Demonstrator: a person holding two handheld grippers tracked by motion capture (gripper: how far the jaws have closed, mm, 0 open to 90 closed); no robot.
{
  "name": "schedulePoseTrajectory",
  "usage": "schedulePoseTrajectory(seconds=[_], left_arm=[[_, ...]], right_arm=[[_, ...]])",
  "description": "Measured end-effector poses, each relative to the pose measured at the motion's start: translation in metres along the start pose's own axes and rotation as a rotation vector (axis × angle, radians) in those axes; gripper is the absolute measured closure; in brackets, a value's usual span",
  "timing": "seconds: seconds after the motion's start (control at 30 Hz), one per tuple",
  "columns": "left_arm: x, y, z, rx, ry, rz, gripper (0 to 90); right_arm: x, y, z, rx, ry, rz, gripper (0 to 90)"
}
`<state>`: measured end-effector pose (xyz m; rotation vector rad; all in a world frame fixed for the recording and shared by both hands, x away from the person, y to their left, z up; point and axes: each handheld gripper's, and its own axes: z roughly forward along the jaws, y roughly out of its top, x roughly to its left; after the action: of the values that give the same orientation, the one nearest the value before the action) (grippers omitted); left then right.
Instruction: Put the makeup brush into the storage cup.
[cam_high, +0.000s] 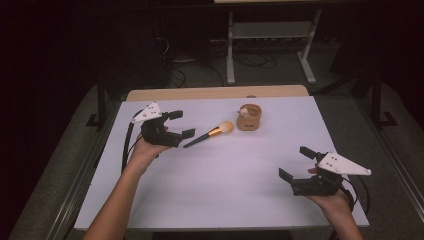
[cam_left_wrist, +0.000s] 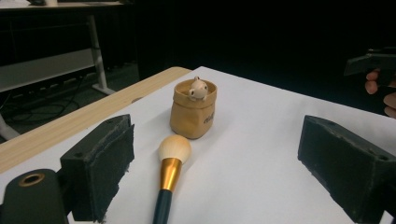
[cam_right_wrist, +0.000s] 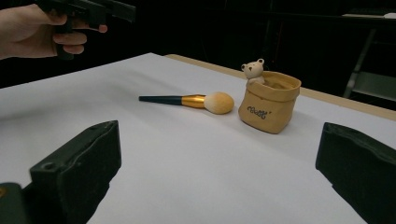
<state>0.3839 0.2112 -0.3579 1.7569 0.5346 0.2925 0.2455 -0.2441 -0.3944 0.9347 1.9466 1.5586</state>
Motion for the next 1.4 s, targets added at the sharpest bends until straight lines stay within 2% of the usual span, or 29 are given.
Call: schedulePoseTrajectory(seconds=[0.57, 0.67, 0.77, 1.4], left_arm=[[0.012, 0.002, 0.016, -0.01, 0.003, 0.0, 10.1], [0.015, 0.003, 0.021, -0.005, 0.002, -0.002, 10.1], [0.016, 0.004, 0.023, -0.003, 0.0, -0.002, 10.2], [0.023, 0.009, 0.055, 0.007, -0.031, 0.011, 10.2]], right_arm=[[0.0, 0.0, 0.0, 0.0, -0.001, 0.002, 0.0], [0.0, 0.0, 0.0, 0.009, 0.0, 0.015, 0.0], [-0.001, 0.0, 0.0, 0.0, -0.001, 0.003, 0.0], [-0.001, 0.0, 0.0, -0.004, 0.002, 0.003, 0.0]])
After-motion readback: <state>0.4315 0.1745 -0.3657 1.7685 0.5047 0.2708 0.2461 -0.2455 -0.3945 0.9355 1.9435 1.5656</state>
